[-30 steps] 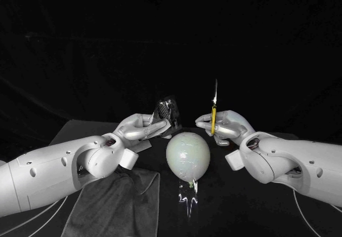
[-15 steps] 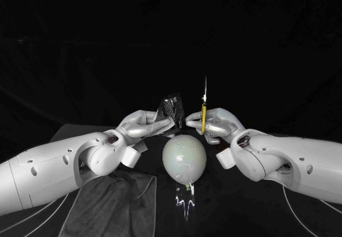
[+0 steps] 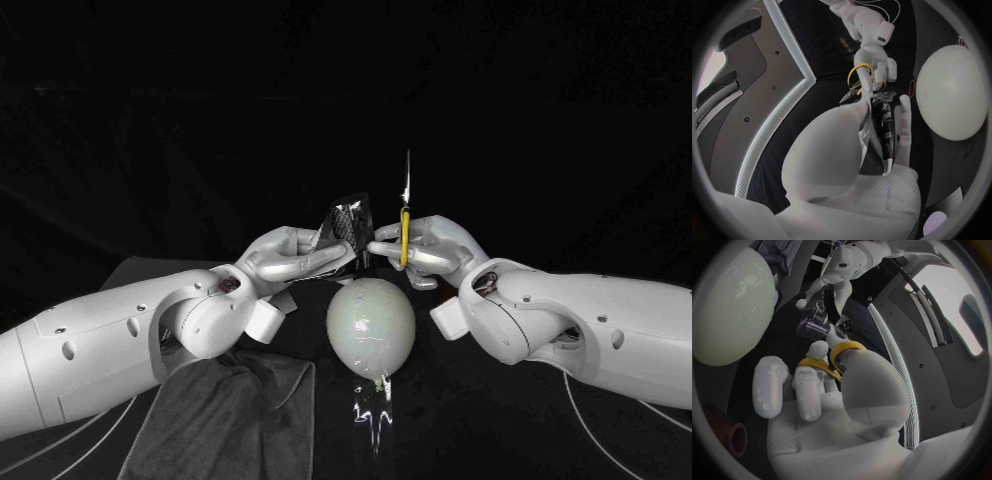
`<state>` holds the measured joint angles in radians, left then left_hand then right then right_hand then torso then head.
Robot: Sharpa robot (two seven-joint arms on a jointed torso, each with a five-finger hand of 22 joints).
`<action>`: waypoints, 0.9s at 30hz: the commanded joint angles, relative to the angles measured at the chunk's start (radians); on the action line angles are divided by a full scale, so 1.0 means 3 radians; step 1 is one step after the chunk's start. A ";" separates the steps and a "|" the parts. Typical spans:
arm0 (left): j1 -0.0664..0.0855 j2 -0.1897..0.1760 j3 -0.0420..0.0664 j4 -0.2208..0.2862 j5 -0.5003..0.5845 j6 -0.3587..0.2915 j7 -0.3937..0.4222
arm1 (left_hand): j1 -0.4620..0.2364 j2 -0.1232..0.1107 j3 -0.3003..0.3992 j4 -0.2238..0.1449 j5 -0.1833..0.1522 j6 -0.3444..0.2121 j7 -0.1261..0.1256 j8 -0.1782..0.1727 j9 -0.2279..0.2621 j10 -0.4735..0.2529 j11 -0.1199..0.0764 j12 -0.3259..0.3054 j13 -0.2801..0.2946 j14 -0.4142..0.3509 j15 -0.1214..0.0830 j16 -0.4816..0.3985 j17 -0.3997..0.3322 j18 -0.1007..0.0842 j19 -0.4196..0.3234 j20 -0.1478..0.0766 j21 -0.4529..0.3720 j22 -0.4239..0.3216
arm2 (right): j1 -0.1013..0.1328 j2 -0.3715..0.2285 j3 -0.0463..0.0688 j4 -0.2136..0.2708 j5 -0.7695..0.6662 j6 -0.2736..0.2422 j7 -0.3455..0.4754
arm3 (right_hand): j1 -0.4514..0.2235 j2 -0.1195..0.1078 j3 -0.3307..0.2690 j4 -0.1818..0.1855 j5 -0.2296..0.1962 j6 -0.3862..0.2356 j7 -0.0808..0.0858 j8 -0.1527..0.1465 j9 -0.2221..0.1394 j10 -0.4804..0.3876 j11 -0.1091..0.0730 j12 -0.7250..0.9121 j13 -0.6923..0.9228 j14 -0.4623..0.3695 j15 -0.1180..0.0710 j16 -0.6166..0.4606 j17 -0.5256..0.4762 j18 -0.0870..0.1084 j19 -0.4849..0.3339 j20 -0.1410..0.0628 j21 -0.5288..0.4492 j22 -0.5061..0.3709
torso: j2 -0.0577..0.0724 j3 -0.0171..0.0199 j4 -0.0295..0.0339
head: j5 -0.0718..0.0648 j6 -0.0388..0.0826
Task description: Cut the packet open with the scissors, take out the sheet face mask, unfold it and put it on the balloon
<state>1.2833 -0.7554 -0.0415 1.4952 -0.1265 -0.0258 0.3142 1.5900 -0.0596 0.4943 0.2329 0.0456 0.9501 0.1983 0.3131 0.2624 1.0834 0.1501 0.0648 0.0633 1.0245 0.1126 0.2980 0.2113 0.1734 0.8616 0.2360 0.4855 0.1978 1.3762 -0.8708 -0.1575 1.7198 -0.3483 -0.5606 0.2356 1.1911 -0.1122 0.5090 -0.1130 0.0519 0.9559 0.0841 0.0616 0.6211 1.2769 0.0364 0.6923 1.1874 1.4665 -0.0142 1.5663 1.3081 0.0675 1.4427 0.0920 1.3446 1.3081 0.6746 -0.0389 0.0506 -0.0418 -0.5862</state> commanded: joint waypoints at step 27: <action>0.0010 0.0074 0.0005 -0.0035 -0.0063 -0.0044 -0.0030 | -0.0060 0.0004 0.0047 -0.0020 0.0010 0.0000 -0.0020 0.0028 0.0021 0.0055 -0.0002 -0.0007 -0.0004 0.0057 -0.0016 0.0051 0.0032 0.0020 0.0003 -0.0030 0.0092 0.0053 | 0.0007 0.0095 0.0004 0.0023 -0.0110 0.0116 0.0037 | 0.0171 0.0470 -0.0027 0.0092 -0.0011 0.0167 0.0031 0.0573 0.0083 0.0980 -0.0070 0.2928 0.1278 0.0348 -0.0102 0.0015 0.0876 -0.0042 -0.0006 -0.0070 -0.0004 0.0551 | 0.0001 -0.0001 0.0000 | 0.0003 0.0043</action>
<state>1.2840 -0.7367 -0.0418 1.4826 -0.1386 -0.0339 0.3040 1.5811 -0.0610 0.5012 0.2259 0.0425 0.9499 0.1981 0.3175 0.2684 1.0903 0.1502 0.0648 0.0635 1.0369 0.1074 0.3066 0.2192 0.1702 0.8652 0.2323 0.5067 0.2125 1.3777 -0.8454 -0.1571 1.7239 -0.3552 -0.5433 0.2348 1.2006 -0.0229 0.4945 -0.0841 0.0519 1.0040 0.0966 0.2307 0.6446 1.2789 0.0384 0.6923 1.1874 1.4665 -0.0397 1.5667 1.3082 0.0611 1.4429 0.0767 1.3438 1.3077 0.6747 -0.0390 0.0505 -0.0400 -0.5737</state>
